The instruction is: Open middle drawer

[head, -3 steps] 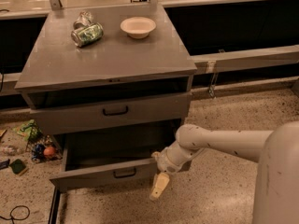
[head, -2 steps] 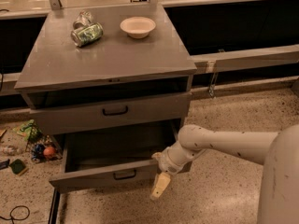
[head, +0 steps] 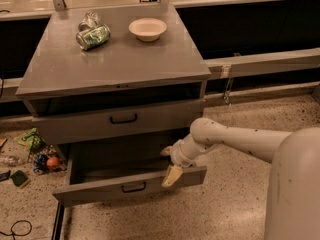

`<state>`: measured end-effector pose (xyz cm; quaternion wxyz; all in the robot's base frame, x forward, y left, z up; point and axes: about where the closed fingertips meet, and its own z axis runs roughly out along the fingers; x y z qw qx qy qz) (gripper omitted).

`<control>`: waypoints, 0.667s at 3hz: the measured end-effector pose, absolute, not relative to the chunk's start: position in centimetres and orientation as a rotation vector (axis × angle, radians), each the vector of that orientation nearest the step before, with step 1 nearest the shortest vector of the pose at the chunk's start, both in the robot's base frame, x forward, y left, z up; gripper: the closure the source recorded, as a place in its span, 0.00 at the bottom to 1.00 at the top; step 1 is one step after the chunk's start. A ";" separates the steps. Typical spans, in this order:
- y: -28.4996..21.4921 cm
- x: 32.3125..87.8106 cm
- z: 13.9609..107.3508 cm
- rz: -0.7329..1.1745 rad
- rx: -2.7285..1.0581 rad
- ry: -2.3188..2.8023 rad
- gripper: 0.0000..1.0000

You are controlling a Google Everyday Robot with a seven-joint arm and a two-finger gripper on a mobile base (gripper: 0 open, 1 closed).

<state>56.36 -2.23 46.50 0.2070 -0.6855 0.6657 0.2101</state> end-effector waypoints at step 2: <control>-3.0 63.0 45.7 0.477 -1.892 1.772 0.84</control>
Offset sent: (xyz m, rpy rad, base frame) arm 0.0900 -0.0206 0.0048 0.0213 -0.1701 -0.0244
